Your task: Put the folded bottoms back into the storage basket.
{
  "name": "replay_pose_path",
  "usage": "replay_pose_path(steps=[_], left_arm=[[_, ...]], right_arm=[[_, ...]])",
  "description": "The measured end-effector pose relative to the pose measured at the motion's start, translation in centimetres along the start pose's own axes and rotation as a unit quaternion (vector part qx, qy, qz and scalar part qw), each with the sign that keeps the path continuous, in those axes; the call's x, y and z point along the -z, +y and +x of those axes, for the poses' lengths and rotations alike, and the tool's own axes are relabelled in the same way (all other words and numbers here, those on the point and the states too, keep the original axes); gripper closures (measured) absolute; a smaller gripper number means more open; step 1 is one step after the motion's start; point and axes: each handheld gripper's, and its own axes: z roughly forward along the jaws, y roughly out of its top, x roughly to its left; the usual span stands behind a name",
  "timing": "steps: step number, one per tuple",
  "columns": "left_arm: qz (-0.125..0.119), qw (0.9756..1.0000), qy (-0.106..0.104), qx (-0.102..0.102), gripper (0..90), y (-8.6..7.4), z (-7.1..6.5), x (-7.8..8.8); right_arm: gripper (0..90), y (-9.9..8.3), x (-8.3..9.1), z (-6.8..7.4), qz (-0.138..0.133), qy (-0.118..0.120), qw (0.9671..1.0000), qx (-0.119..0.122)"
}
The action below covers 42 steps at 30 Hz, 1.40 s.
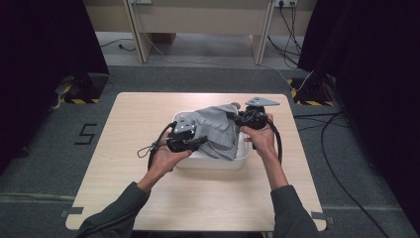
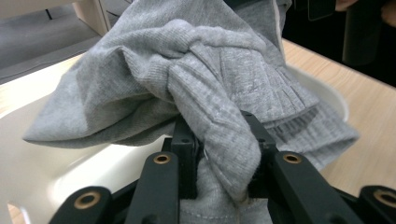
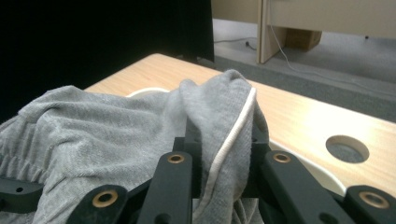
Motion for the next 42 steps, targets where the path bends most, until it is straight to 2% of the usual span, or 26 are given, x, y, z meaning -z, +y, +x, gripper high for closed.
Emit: replay_pose_path(steps=[14, 25, 28, 34, 35, 38, 39, 40, 42], left_arm=[[0.014, 0.9999, 0.009, 0.001, 70.6, -1.3, 0.2, -1.5], [0.019, 0.9996, 0.016, 0.016, 70.2, -2.3, 0.7, -2.4], [0.025, 0.9994, 0.019, 0.013, 69.9, -2.5, 0.6, -2.7], [0.038, 0.9988, 0.023, 0.021, 68.4, -3.1, 0.9, -3.1], [0.041, 0.9987, 0.027, 0.014, 67.8, -3.2, 0.9, -3.1], [0.050, 0.9983, 0.026, 0.012, 65.1, -3.4, 1.0, -3.3], [0.049, 0.9984, 0.024, 0.015, 63.5, -3.5, 1.0, -3.3], [0.049, 0.9983, 0.025, 0.017, 60.0, -3.6, 1.1, -3.3], [0.053, 0.9980, 0.029, 0.017, 58.5, -3.6, 1.1, -3.2]], right_arm=[[78.9, -1.2, -1.3, -0.8, 0.024, -0.007, 0.9995, -0.019], [78.7, -1.9, -2.0, -1.5, 0.038, -0.015, 0.9989, -0.023], [78.5, -2.1, -2.2, -1.7, 0.042, -0.015, 0.9987, -0.025], [77.9, -2.5, -2.8, -1.6, 0.059, -0.019, 0.9979, -0.020], [77.6, -2.5, -2.9, -1.6, 0.063, -0.022, 0.9977, -0.014], [75.2, -2.7, -3.3, -1.4, 0.076, -0.029, 0.9966, -0.007], [72.6, -2.8, -3.4, -1.4, 0.085, -0.041, 0.9956, -0.004], [68.0, -2.9, -3.6, -1.1, 0.102, -0.057, 0.9931, 0.006], [65.2, -3.0, -3.7, -1.1, 0.105, -0.060, 0.9926, 0.006]])
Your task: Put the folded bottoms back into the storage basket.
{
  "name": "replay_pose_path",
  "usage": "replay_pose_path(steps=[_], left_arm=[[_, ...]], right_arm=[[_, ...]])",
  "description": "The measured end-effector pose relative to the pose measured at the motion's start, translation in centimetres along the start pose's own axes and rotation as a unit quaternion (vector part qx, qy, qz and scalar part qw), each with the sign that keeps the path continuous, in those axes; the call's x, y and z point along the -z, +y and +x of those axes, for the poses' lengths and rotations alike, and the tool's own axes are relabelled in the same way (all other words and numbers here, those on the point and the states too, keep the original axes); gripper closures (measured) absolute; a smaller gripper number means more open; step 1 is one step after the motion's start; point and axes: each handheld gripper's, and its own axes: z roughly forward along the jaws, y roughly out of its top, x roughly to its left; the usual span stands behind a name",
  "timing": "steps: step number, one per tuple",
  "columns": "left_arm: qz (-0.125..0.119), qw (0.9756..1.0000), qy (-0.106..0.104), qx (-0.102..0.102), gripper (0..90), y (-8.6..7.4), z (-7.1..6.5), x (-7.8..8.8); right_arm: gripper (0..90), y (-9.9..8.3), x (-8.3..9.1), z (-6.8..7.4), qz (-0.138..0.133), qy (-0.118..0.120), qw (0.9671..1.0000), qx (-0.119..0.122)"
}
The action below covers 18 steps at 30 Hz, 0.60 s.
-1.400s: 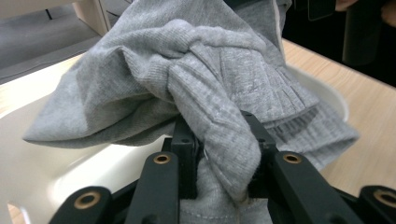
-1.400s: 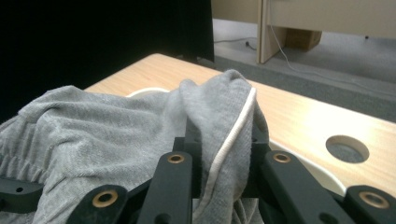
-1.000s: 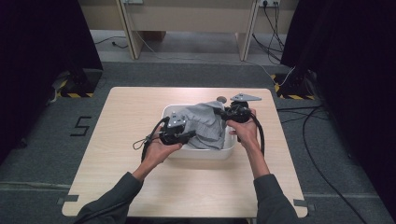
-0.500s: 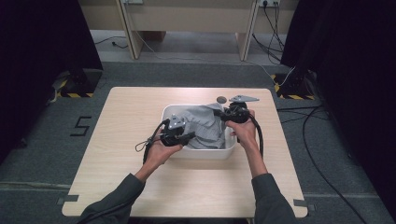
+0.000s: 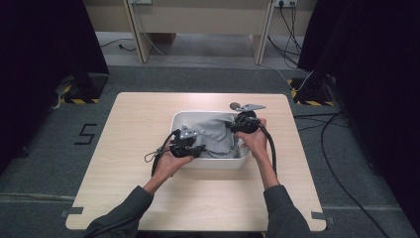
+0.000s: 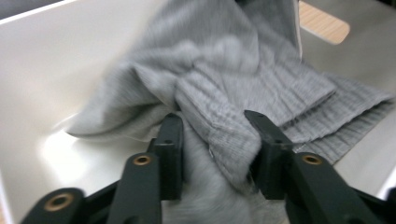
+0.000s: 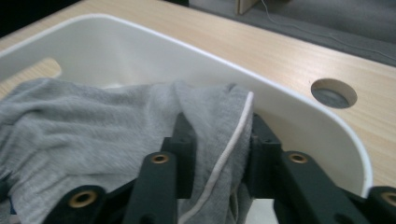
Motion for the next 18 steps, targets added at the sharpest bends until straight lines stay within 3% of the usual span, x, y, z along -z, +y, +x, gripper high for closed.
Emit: replay_pose_path(steps=[3, 5, 7, 18], left_arm=[[-0.003, 0.9999, 0.005, 0.011, 49.8, 0.0, 0.2, 0.2], [-0.008, 0.9999, 0.012, 0.010, 47.1, 0.1, 0.4, 0.6], [-0.013, 0.9998, 0.012, 0.011, 47.3, 0.2, 0.5, 0.9], [-0.038, 0.9992, -0.001, 0.010, 47.3, 0.2, 0.1, 2.7]], right_arm=[[54.7, 0.0, 0.0, 0.3, 0.010, -0.020, 0.9997, -0.004], [46.6, 0.0, 0.3, 0.4, 0.002, -0.027, 0.9995, -0.019], [45.6, 0.1, 0.6, 0.5, -0.004, -0.030, 0.9991, -0.030], [44.8, 0.2, 1.8, 1.0, -0.028, -0.029, 0.9989, -0.026]])
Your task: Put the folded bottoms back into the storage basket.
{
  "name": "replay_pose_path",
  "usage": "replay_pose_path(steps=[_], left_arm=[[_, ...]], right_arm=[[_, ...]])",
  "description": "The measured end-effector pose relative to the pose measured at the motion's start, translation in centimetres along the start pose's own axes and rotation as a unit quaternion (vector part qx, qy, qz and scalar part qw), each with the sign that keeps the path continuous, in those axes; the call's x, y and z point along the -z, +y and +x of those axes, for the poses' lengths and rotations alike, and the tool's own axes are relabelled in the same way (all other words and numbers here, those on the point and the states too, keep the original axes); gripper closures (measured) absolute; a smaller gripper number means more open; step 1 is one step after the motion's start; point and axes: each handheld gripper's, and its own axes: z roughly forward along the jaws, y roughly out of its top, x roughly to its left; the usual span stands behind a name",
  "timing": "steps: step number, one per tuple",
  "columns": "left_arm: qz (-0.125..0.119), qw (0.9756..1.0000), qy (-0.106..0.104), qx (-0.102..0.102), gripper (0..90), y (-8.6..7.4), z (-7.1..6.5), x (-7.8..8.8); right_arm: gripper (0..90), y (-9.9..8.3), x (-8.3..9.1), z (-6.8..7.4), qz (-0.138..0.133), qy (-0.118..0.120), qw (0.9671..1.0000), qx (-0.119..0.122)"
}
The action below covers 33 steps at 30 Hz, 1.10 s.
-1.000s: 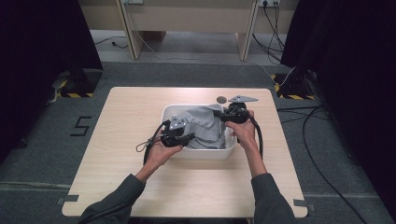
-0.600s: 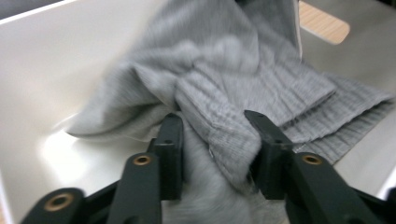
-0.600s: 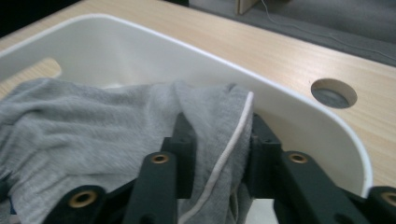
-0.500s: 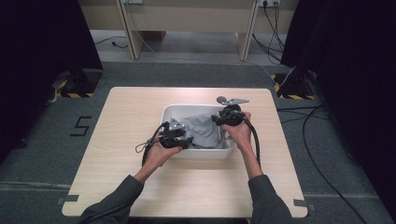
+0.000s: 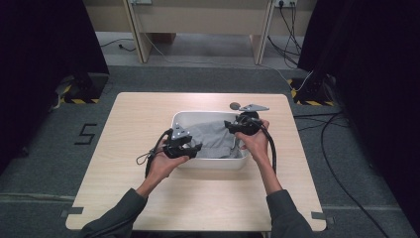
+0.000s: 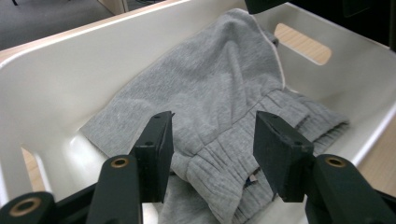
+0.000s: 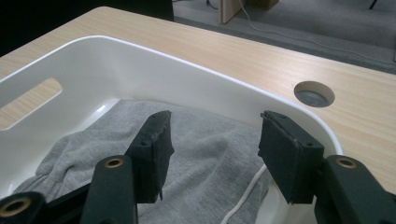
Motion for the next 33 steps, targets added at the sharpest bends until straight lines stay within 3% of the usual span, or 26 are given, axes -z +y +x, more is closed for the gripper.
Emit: replay_pose_path(steps=[7, 14, 33], left_arm=[[-0.017, 0.9998, -0.012, 0.004, 46.2, 0.0, -0.3, 1.3], [-0.022, 0.9995, -0.023, 0.009, 45.0, -0.3, -0.5, 2.1], [-0.041, 0.9980, -0.040, 0.025, 42.5, -1.3, -0.2, 4.0]], right_arm=[[44.7, -0.1, 1.0, 0.7, -0.017, 0.018, 0.9997, -0.001], [44.9, -0.3, 2.2, 1.6, -0.027, 0.034, 0.9989, 0.017], [45.0, -1.2, 3.7, 2.3, -0.039, 0.049, 0.9977, 0.026]])
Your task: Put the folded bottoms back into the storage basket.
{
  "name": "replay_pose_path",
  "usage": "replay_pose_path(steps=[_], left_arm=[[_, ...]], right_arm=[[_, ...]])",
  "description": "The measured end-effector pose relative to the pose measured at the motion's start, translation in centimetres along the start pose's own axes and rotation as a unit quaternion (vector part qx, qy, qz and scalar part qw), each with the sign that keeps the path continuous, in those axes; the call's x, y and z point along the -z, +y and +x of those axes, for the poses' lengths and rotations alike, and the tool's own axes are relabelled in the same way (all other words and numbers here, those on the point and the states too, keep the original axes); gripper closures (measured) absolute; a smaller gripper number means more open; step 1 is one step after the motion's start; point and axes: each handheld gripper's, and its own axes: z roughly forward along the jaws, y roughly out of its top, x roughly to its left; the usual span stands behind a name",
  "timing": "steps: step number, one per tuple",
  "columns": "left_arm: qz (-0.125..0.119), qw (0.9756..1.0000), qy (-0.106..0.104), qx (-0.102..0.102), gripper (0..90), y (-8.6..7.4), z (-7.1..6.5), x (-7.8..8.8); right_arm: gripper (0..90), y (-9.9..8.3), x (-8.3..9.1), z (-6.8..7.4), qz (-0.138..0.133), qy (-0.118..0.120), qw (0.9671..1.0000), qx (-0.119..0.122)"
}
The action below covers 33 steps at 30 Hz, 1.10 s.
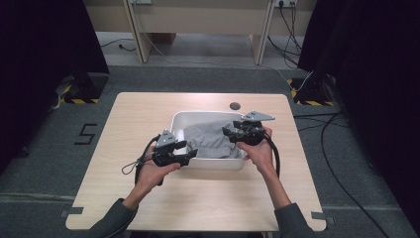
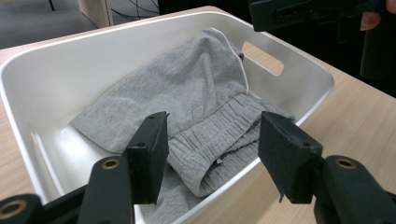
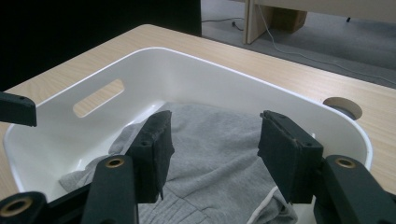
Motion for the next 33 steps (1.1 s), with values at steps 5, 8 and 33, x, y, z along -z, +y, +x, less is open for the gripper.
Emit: replay_pose_path(steps=[5, 8, 33], left_arm=[[-0.008, 0.9999, -0.007, 0.004, 39.5, -0.2, -0.1, 0.4], [-0.006, 0.9999, -0.009, 0.001, 37.4, -0.4, -0.1, 0.5], [-0.015, 0.9998, -0.008, 0.013, 28.0, -2.1, -0.2, 2.6]], right_arm=[[45.0, 0.0, 0.5, 0.4, -0.007, 0.009, 0.9999, 0.004], [44.9, 0.0, 0.7, 0.6, -0.008, 0.012, 0.9999, 0.004], [40.3, -1.7, 3.2, 1.7, -0.029, 0.028, 0.9991, 0.011]])
